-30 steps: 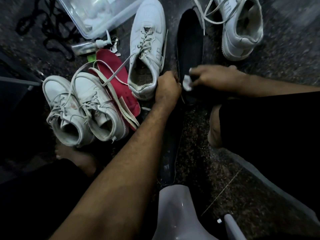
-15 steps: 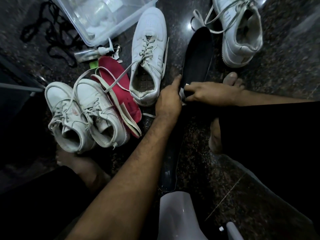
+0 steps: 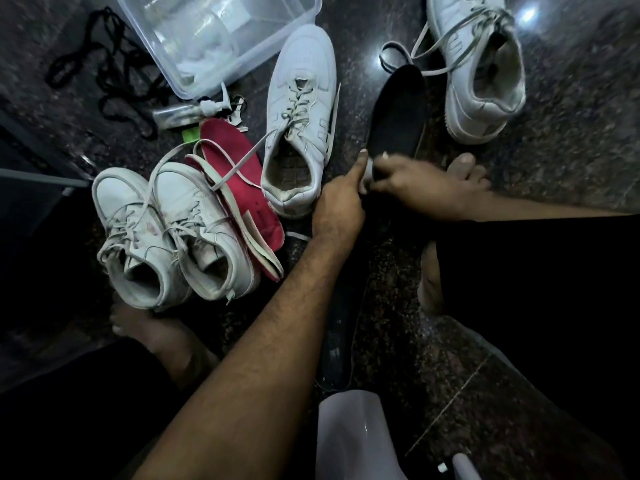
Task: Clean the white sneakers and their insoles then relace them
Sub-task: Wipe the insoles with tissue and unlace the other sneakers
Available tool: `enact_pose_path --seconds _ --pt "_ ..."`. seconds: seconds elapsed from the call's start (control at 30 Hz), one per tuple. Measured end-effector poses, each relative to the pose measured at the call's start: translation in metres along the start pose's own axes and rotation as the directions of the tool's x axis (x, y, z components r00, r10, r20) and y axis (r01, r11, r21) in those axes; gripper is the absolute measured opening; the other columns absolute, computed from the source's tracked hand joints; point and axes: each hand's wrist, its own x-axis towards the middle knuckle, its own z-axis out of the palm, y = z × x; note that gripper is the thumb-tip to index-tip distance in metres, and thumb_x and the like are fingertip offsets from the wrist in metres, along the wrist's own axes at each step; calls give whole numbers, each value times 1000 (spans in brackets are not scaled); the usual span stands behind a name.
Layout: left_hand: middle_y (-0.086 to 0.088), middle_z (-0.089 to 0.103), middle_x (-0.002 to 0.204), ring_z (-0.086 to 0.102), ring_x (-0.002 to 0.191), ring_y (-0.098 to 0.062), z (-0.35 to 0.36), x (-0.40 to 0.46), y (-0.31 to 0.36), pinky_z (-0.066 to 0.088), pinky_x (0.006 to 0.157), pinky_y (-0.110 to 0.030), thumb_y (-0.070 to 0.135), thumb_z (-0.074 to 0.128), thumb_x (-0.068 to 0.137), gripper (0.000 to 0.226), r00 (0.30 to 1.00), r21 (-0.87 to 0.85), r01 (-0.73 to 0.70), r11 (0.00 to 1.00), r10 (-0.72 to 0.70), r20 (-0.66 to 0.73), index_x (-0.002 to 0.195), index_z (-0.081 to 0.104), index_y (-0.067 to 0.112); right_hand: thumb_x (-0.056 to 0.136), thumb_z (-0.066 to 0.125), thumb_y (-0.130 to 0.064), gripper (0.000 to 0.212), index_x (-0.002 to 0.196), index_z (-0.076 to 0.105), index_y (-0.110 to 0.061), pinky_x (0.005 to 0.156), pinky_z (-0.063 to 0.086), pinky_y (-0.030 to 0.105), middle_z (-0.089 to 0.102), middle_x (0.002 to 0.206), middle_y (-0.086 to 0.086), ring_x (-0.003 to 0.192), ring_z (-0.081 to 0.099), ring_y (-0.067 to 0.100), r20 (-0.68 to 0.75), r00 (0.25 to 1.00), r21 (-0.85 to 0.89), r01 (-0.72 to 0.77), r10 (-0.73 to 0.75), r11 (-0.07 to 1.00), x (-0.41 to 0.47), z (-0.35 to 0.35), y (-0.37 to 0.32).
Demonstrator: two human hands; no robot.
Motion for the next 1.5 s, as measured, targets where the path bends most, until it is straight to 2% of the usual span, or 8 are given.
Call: enact_pose_path --seconds 0.27,0.4,0.63,0.8,1.03,1.17,1.3,1.5 --pt "-13 65 131 61 120 -26 -2 2 -2 47 101 -32 8 61 85 75 999 -154 41 987 -40 11 152 37 31 87 45 -23 37 104 72 -4 70 49 35 58 108 17 93 58 32 223 919 -83 351 -326 933 7 -28 36" --pt "-16 66 125 62 114 -31 -3 3 2 50 98 -38 0 57 84 81 998 -76 68 995 -68 1 153 35 35 87 66 -8 20 103 71 1 74 52 46 58 104 23 95 62 43 70 997 -201 -29 44 979 41 -48 75" --pt "-10 69 123 64 113 -23 2 1 -1 46 99 -25 -1 55 83 80 996 -151 77 986 -83 -32 151 38 37 98 36 -11 32 117 56 6 90 46 51 47 124 27 110 49 44 -117 869 -265 -493 480 829 32 -7 51" --pt "-12 70 120 65 112 -23 3 0 -3 45 95 -23 5 56 88 68 998 -212 45 976 -54 -37 150 43 31 92 16 -33 63 126 52 4 89 46 54 51 122 28 109 50 43 126 985 -457 -51 121 888 7 21 -1" --pt "-11 69 124 66 110 -19 2 1 -3 52 96 -31 13 66 84 72 995 -263 98 960 -100 8 149 43 34 83 40 -19 34 89 70 -4 69 38 37 56 92 13 78 50 28 248 876 -289 474 -413 832 -10 0 8" --pt "-7 70 121 65 111 -24 2 0 2 51 95 -31 2 57 84 75 993 -158 106 982 -113 -35 147 43 39 91 41 -24 38 101 72 -4 68 51 46 58 99 20 89 59 39 48 997 -308 64 -52 949 22 -35 48" --pt "-6 70 121 65 110 -23 -2 -1 4 51 95 -28 1 56 83 78 992 -150 122 981 -126 -18 148 41 41 92 56 -18 22 98 69 0 61 44 41 47 94 16 89 59 40 -60 937 -321 -344 344 882 41 -43 56" --pt "-5 71 120 65 111 -21 2 0 -1 51 96 -31 3 54 85 71 993 -182 99 978 -109 -48 146 47 39 99 38 -8 30 121 52 7 79 48 52 50 117 28 101 55 45 63 938 -243 -316 340 917 23 6 1"
